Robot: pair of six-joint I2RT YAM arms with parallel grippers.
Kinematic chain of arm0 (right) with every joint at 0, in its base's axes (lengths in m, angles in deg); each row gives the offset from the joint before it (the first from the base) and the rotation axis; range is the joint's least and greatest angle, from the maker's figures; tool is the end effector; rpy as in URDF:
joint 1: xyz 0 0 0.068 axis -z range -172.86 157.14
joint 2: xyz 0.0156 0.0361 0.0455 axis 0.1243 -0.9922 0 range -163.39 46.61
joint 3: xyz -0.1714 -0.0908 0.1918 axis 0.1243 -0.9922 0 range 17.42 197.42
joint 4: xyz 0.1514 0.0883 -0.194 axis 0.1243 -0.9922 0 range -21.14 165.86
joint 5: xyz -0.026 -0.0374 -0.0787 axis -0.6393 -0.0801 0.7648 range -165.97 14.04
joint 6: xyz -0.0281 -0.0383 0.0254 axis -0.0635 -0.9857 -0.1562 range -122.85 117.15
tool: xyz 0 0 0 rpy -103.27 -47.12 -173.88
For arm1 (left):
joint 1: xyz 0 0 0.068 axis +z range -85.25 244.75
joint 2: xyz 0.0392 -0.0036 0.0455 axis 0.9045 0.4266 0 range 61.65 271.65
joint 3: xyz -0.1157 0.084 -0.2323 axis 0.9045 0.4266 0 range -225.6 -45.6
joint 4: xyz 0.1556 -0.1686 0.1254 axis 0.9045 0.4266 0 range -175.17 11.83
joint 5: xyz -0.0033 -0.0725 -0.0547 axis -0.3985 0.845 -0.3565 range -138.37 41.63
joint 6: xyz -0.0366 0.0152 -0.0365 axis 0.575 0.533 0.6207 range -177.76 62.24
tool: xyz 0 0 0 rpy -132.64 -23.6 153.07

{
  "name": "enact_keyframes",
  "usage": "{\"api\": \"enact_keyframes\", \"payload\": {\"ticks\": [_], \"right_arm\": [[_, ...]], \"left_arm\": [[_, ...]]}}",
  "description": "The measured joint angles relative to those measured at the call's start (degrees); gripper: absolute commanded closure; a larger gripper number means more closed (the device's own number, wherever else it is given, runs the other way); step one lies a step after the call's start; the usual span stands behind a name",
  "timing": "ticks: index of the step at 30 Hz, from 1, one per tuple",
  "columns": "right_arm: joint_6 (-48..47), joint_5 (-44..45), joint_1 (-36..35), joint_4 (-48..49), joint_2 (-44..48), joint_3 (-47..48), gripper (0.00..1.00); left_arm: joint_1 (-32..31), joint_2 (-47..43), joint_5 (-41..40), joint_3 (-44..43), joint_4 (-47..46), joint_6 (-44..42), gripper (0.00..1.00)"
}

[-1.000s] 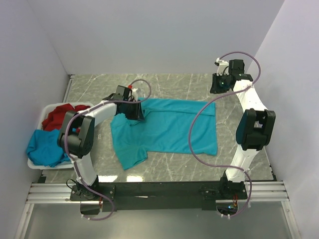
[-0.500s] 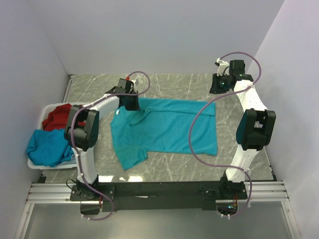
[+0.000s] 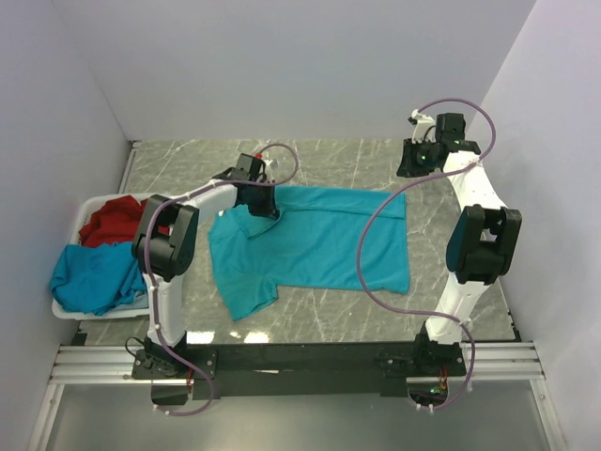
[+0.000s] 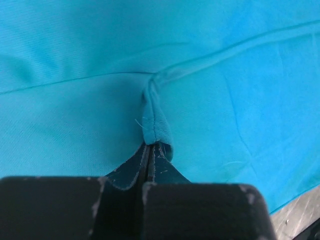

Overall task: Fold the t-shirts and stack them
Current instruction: Fold the tshirt

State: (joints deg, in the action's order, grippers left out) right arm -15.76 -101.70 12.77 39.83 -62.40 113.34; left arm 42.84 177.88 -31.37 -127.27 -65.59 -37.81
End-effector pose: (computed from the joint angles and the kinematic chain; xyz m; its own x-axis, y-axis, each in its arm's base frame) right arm 0.4271 -0.0266 0.2859 -0.6900 -0.1343 -0.7113 -0.3577 0.9175 0.1738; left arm 0.4004 -0.1723 0.1732 -0.8827 0.0034 -0.4700 0.2284 0.8771 -0.4225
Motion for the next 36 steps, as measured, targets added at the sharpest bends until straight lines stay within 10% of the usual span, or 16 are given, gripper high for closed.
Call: {"api": "enact_keyframes", "payload": {"ticks": [8,17,36], "right_arm": [[-0.1,-0.8,0.6,0.0,0.0,0.0,0.78],[-0.9,-1.6,0.7,-0.3,0.0,0.0,0.78],[-4.8,-4.3,0.6,-1.9,-0.5,0.0,0.71]], "left_arm": [[-1.7,2.2,1.8,0.0,0.2,-0.9,0.95],[-1.8,1.3,1.8,-0.1,0.5,-2.0,0.63],[-1.8,3.6,4.5,-3.7,3.6,-4.3,0.57]]}}
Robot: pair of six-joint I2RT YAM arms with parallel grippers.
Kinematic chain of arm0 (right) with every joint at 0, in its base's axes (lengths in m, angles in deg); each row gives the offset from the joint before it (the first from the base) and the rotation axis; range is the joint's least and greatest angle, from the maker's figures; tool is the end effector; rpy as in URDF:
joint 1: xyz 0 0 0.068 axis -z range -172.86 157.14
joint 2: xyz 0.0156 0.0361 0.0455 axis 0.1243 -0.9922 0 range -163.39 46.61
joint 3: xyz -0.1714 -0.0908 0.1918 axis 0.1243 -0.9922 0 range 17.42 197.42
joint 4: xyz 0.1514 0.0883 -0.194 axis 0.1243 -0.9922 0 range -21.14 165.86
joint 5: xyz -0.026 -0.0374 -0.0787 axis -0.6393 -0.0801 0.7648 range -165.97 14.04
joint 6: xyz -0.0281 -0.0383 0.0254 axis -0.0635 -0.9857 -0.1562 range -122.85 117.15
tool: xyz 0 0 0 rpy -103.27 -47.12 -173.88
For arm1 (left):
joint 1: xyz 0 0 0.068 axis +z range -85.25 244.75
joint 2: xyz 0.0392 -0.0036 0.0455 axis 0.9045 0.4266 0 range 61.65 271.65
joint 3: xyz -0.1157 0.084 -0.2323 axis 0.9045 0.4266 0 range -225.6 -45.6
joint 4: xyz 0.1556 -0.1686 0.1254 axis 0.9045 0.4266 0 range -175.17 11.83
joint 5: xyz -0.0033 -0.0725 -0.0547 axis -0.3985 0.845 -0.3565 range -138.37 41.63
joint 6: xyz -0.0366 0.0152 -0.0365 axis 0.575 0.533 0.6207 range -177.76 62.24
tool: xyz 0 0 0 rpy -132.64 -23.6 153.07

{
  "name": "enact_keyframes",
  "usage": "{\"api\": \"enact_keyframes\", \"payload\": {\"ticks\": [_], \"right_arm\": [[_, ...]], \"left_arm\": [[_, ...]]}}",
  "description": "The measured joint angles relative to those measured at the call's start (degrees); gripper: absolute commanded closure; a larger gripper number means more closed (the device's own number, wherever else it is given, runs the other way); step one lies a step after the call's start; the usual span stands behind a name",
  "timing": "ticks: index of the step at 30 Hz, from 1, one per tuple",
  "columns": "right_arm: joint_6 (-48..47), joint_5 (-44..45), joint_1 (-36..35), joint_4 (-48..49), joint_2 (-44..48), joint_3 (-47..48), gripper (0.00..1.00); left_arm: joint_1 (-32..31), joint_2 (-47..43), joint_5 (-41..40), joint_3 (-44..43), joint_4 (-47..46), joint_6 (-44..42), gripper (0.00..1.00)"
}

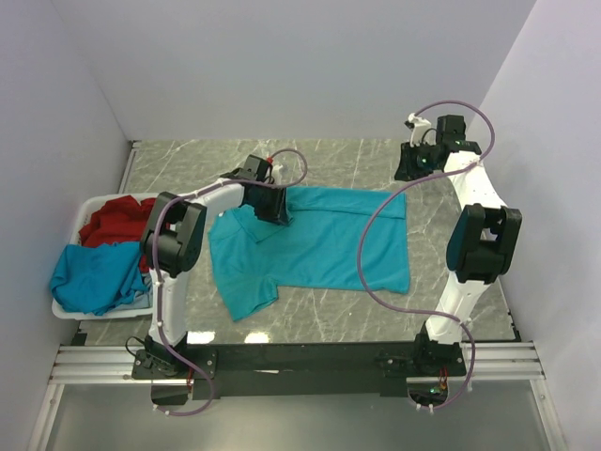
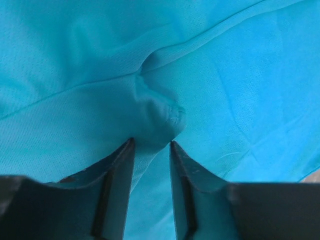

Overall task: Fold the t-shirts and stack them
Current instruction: Fold the tshirt

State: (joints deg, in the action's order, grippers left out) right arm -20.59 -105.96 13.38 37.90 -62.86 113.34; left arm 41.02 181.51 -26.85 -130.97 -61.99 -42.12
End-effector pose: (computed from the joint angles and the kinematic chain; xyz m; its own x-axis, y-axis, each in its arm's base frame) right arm 0.4249 -0.0286 0.2813 -0.6755 -0.1917 -0.7120 -0.4421 0.8781 0.1830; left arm 0.4017 -0.1909 0.1627 -0.8941 0.1192 -0.4316 0.3251 0.8357 -0.4426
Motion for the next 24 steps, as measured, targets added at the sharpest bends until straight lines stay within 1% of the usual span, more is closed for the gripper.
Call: {"api": "enact_keyframes", "payload": {"ticks": [3,4,7,8,11,13,16,17,18,20,22,24], "right_arm": [[-3.7,-1.1,-0.6,-1.5,-0.2,0.0,0.64],[-5.3,-1.3,-0.9,-2.0,-0.2,0.0,0.62],[-11.4,-1.7,-3.0,-3.2,-0.3,-0.5,0.50],[-14.0,-1.6,-4.2,-3.6,-0.3,-0.9,0.44],[-21.5,-0.2,-9.0,-4.2,-0.8,-2.4,0.42],[-25.5,0.9,-12.0,-5.7,-3.0,-1.0,0.42],[-29.6,2.1,-14.9,-10.9,-11.0,9.0,0.41],[-30.6,2.7,-15.2,-12.9,-15.1,14.9,0.41],[-31.6,3.2,-15.2,-14.1,-18.7,19.9,0.41],[-32.8,4.2,-15.0,-15.6,-23.5,26.2,0.41],[-33.9,5.3,-14.8,-17.3,-26.0,28.9,0.40],[-34.7,6.5,-14.8,-18.5,-26.6,28.9,0.40]], "left_arm": [[0.1,-0.9,-1.5,1.0,0.2,0.1,0.49],[0.3,-1.6,-2.3,1.4,0.2,0.1,0.43],[1.0,-5.4,-4.2,3.4,0.4,0.2,0.42],[1.5,-6.9,-4.6,3.8,0.5,0.1,0.42],[3.3,-12.6,-6.6,5.4,0.1,-0.1,0.41],[4.3,-17.1,-8.7,7.4,-0.1,-0.4,0.41],[5.1,-25.3,-14.2,13.2,-1.7,-1.0,0.35],[5.1,-28.5,-15.5,15.7,-1.9,-1.3,0.34],[5.0,-31.4,-16.6,18.1,-1.9,-1.5,0.33],[4.8,-36.3,-17.4,22.4,-3.1,-2.0,0.33],[4.7,-39.8,-17.3,25.7,-3.2,-2.6,0.34],[4.7,-41.2,-17.1,27.5,-3.2,-3.0,0.34]]}}
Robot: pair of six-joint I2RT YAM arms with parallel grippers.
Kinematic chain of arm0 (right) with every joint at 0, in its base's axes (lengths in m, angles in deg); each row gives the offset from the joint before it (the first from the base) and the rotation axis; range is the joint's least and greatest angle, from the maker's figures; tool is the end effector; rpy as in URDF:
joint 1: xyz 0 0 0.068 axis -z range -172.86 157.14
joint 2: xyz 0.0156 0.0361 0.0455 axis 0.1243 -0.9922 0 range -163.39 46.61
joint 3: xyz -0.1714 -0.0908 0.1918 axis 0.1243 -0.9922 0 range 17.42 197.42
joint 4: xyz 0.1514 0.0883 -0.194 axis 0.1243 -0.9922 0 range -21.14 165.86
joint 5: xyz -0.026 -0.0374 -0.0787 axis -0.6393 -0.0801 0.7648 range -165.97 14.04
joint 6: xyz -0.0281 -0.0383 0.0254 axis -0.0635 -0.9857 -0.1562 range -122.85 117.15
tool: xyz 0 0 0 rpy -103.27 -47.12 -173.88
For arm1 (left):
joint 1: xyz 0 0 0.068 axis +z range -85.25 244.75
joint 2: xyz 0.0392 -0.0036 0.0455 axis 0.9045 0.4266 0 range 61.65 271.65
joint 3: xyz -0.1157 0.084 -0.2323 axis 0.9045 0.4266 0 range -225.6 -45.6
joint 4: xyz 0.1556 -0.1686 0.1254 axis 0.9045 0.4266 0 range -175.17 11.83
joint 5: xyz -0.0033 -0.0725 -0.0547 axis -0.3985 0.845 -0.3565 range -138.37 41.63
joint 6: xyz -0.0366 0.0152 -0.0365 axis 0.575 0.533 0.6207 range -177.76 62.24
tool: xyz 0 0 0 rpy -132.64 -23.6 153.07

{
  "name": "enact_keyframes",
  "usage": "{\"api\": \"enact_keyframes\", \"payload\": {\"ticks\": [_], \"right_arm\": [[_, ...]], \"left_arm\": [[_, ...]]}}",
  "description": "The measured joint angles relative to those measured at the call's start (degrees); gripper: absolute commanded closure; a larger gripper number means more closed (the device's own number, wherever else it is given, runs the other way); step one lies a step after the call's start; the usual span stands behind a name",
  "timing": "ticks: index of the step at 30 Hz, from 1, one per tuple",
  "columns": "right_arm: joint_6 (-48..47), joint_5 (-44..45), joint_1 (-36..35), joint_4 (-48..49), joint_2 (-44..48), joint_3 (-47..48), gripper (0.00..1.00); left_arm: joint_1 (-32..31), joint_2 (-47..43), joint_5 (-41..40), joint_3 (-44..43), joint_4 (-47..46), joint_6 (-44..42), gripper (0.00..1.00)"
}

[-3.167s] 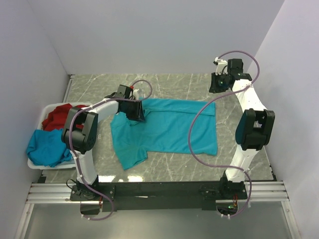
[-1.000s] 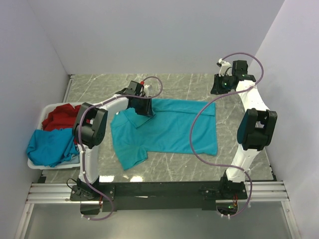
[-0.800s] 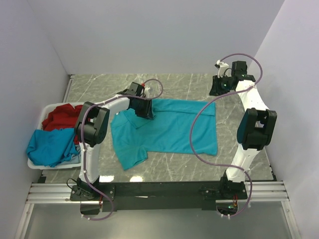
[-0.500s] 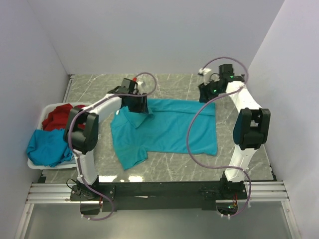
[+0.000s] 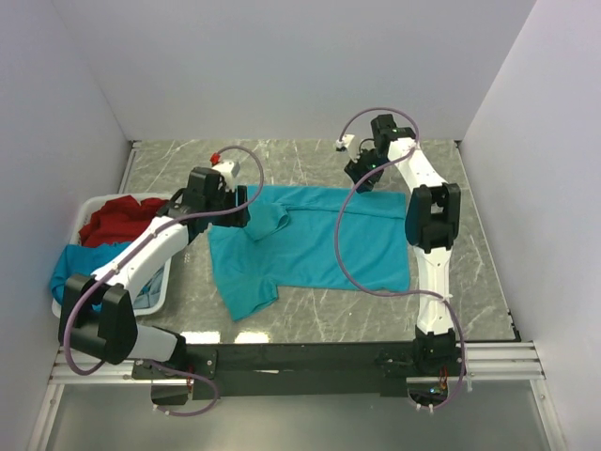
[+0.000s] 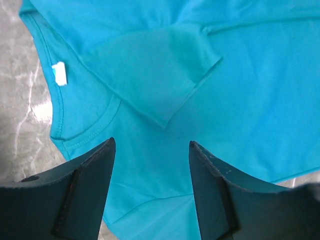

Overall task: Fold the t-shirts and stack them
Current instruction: Fold the tshirt

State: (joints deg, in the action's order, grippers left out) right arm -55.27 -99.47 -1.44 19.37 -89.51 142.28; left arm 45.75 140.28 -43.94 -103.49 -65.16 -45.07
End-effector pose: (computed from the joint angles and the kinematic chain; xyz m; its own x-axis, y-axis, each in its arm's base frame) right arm 0.4949 0.0890 0.2088 -0.3313 -0.7850 -0.5234 -0.8998 0.4298 -0.0749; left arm 0.2839 -0.1007 0.2702 -0.6854 0.0045 -0.7281 0.2351 0.9478 -0.2155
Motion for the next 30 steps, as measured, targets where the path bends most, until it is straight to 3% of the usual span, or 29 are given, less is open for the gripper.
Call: {"api": "enact_keyframes", "payload": {"ticks": [18,20,21,22,24,27,30], "right_arm": [[0.8,6.1,-2.8,-0.9,-6.8,4.7,0.43],[1.2,6.6,-2.8,-0.8,-6.9,5.4,0.51],[1.5,6.8,-2.8,-0.8,-7.2,6.0,0.66],[1.4,7.0,-2.8,-0.8,-7.4,6.4,0.73],[2.0,7.4,-2.9,-0.7,-7.6,6.6,0.80],[2.1,7.6,-3.0,-0.7,-7.7,6.6,0.82],[2.1,7.7,-3.1,-0.7,-7.7,6.6,0.77]], "left_arm": [[-0.1,-5.4,-5.8,5.7,-0.9,-3.2,0.36],[-0.1,-5.4,-5.9,5.7,-0.9,-3.3,0.36],[-0.1,-5.4,-5.9,5.7,-0.9,-3.3,0.36],[-0.1,-5.4,-5.9,5.7,-0.9,-3.4,0.36],[-0.1,-5.4,-6.1,5.7,-0.9,-3.5,0.36],[-0.1,-5.4,-6.4,5.7,-1.0,-3.6,0.36],[-0.1,-5.7,-6.7,5.7,-1.2,-3.6,0.36]]}}
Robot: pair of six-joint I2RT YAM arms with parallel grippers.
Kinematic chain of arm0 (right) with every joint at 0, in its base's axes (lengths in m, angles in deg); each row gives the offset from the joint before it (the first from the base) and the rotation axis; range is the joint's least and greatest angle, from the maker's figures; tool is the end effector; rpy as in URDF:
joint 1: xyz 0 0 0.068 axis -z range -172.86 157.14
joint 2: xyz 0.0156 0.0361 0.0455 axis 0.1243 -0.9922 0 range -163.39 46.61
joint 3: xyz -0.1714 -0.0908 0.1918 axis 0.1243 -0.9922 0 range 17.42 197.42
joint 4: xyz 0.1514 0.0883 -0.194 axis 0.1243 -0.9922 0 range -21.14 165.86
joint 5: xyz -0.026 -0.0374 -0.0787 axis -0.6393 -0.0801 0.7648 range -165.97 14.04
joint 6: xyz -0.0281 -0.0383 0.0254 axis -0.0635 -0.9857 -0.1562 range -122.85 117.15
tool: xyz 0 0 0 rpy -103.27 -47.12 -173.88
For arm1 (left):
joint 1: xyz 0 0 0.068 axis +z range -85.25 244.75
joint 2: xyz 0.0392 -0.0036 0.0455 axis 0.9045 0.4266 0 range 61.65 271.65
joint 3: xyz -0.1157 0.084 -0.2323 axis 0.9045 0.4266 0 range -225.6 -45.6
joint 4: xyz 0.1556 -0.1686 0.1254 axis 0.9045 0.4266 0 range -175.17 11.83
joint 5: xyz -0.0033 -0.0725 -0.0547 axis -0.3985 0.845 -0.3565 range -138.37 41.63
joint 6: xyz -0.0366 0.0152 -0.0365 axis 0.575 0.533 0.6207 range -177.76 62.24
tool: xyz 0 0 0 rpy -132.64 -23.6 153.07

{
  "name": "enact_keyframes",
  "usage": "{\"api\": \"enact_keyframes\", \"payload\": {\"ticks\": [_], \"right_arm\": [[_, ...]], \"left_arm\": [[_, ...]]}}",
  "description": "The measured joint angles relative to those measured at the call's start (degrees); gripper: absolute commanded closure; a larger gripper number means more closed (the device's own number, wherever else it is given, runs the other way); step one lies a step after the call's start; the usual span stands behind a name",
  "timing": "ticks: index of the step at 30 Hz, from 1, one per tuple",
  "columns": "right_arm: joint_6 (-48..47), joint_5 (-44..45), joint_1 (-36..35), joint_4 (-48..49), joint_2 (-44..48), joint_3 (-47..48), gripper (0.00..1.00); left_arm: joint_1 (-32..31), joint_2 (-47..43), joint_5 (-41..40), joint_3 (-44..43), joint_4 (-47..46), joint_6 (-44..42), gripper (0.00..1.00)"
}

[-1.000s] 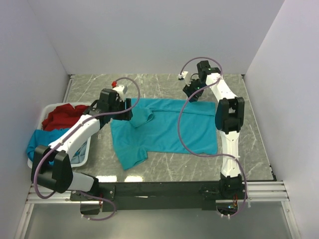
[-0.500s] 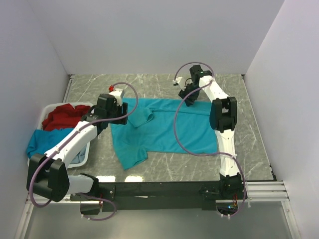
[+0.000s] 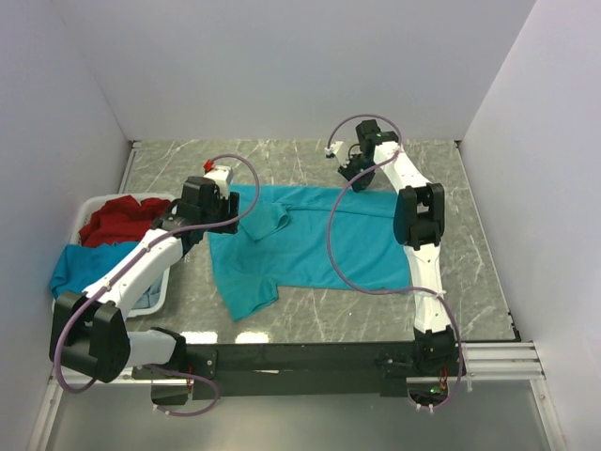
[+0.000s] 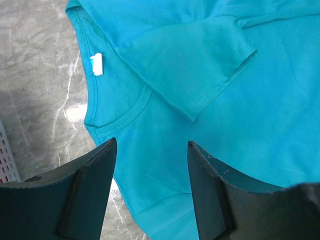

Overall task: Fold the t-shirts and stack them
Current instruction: Fold the tshirt

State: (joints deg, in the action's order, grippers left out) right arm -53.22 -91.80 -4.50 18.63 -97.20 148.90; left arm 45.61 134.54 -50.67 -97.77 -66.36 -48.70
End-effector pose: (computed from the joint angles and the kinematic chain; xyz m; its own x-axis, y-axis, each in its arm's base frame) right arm 0.5103 0.1150 0.1743 -0.3640 -0.8315 -0.4197 -0.8902 0.4431 -0.1059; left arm 0.2623 -0.0895 0.2655 -0.6406 0.0559 -0.7658 0.2000 0.9751 -0.0961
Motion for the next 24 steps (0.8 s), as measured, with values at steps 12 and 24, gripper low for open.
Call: {"api": "enact_keyframes", "payload": {"ticks": [12,24], "right_arm": [[-0.1,1.5,-1.0,0.2,0.0,-0.7,0.72],[1.6,7.2,-2.4,3.3,0.0,-0.2,1.00]], "left_arm": [[0.0,-0.2,-0.6,0.0,-0.5,0.0,0.37],[1.5,-0.3,1.5,0.3,-1.6,0.0,0.34]]}}
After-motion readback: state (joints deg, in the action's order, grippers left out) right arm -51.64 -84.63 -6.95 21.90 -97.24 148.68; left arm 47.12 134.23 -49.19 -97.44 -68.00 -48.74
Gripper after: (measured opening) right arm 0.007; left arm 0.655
